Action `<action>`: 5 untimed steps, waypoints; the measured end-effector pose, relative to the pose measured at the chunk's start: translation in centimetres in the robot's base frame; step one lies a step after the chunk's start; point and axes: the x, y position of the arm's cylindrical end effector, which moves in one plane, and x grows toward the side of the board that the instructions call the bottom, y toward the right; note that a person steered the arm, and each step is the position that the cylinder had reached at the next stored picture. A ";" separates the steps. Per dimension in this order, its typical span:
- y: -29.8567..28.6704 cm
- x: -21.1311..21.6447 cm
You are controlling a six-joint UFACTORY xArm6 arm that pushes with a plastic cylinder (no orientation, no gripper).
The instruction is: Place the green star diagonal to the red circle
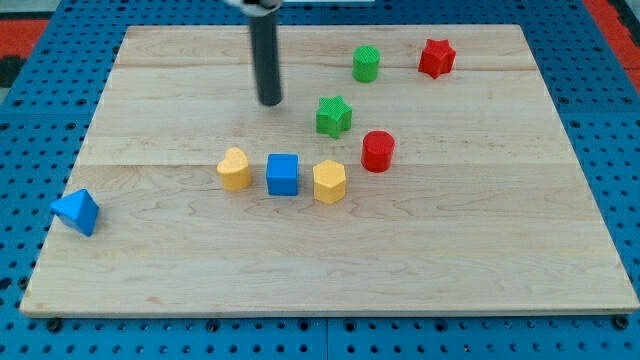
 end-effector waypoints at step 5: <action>20.4 14.2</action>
